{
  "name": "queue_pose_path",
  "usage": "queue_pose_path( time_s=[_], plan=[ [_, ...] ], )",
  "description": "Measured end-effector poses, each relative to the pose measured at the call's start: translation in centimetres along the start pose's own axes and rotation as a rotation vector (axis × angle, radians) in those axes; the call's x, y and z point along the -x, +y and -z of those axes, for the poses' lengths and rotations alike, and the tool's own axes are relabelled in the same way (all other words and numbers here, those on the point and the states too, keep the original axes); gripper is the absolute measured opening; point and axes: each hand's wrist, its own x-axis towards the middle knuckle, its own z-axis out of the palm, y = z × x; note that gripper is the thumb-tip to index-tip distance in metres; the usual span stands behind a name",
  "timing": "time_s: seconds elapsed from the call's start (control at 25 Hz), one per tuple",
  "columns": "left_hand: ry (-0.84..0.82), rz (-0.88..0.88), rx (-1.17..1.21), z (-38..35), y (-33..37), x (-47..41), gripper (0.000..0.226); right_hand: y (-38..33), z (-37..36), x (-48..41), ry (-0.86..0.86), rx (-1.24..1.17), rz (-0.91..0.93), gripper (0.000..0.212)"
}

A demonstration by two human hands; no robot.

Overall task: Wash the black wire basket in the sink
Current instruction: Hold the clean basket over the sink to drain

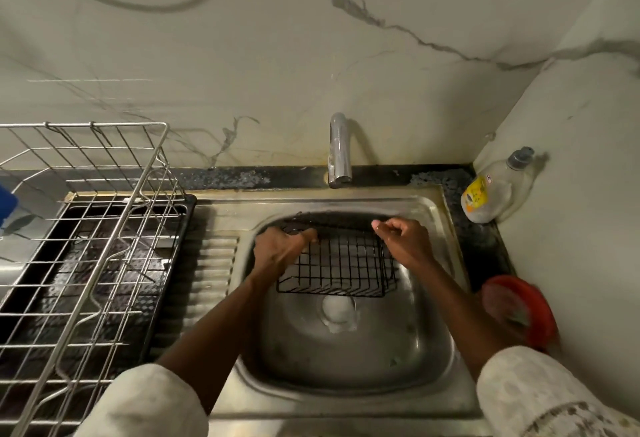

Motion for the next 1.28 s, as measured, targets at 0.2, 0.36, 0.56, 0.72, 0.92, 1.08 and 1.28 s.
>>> queue_pose_path(
  time_s=[0.2, 0.36, 0.56, 0.72, 0.92, 1.08, 1.28],
  plan=[
    [-0.044, 0.104, 0.165, 4.3, -1.8, -0.7, 0.068, -0.6, 0.1, 2.1, 0.000, -0.115, -0.086, 0.059],
    [-0.148, 0.132, 0.389, 5.7, -3.9, 0.7, 0.066, -3.2, 1.3, 5.6, -0.181, -0.339, -0.213, 0.059],
    [-0.224, -0.111, 0.570, 8.1, -3.7, 4.2, 0.052, -4.9, 2.2, 8.1, -0.222, -0.271, -0.082, 0.098],
    [-0.125, -0.173, 0.587, 7.0, -3.4, 5.0, 0.058, -4.7, 0.9, 10.2, 0.006, -0.297, -0.035, 0.114],
    [-0.094, 0.243, 0.476, 2.4, -6.5, 4.7, 0.088, -4.5, -0.4, 11.6, -0.107, -0.314, -0.527, 0.090],
    [-0.113, 0.252, 0.460, 1.9, -6.1, 3.8, 0.094, -4.8, 0.8, 11.3, -0.063, -0.243, -0.449, 0.086],
    [-0.095, 0.127, 0.484, 2.9, -5.0, 5.1, 0.061, -4.5, 0.8, 12.0, -0.116, -0.190, -0.402, 0.088]
  ],
)
